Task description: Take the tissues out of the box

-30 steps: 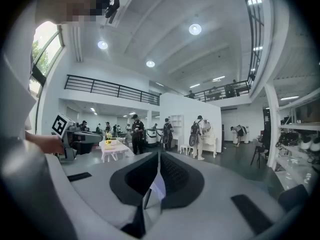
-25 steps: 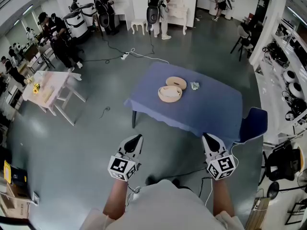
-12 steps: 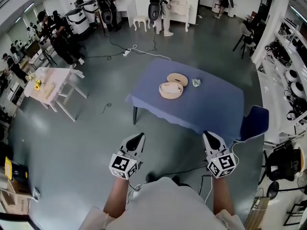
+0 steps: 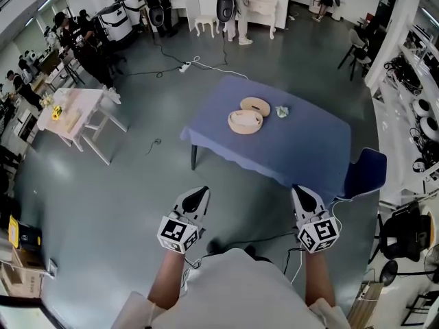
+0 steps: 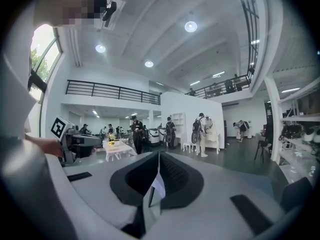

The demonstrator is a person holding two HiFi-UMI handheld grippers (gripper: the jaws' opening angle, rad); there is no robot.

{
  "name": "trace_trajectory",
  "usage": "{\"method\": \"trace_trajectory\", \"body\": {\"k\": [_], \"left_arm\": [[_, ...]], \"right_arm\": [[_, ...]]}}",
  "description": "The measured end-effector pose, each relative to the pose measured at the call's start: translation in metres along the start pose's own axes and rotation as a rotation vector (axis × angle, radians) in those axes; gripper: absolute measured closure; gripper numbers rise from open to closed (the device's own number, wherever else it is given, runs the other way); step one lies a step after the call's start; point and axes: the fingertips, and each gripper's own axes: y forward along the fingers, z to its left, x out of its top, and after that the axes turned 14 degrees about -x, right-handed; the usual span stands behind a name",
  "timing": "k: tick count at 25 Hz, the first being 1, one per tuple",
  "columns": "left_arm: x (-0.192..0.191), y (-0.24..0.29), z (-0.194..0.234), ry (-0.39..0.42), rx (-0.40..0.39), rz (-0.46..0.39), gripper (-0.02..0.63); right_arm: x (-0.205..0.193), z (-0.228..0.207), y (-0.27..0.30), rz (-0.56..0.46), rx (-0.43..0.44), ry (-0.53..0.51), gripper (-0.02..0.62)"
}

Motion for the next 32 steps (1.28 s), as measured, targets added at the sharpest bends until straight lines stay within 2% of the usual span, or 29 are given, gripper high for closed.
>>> {"method": "trace_trajectory", "body": {"k": [5,8,12,21,32], "left_arm": [[-0.002,0.009,-0.01,-0.01,0.026,-0.001,0.592],[-0.003,0.014,-0.016,-0.017,0.036,-0.002,0.554],[-0.006,0.02,-0.027,-0.02,0.051,-0.006,0.534],[-0.016,0.025,-0.034,-0.04,0.112,0.019,0.529],[-0.012,0.053,-0.007,-0.059,0.073,-0.007,0.511]], "right_arm": [[-0.003,-0.013,-0.004,0.002,0.01,0.013,0.56],[-0.006,-0.023,-0.006,0.007,0.018,0.017,0.56],[-0.013,-0.035,-0.011,0.015,0.03,0.013,0.56],[-0.029,-0.054,-0.014,0.048,0.047,0.013,0.56],[-0.033,-0.061,0.024,0.064,0.039,0.011,0.56]]}}
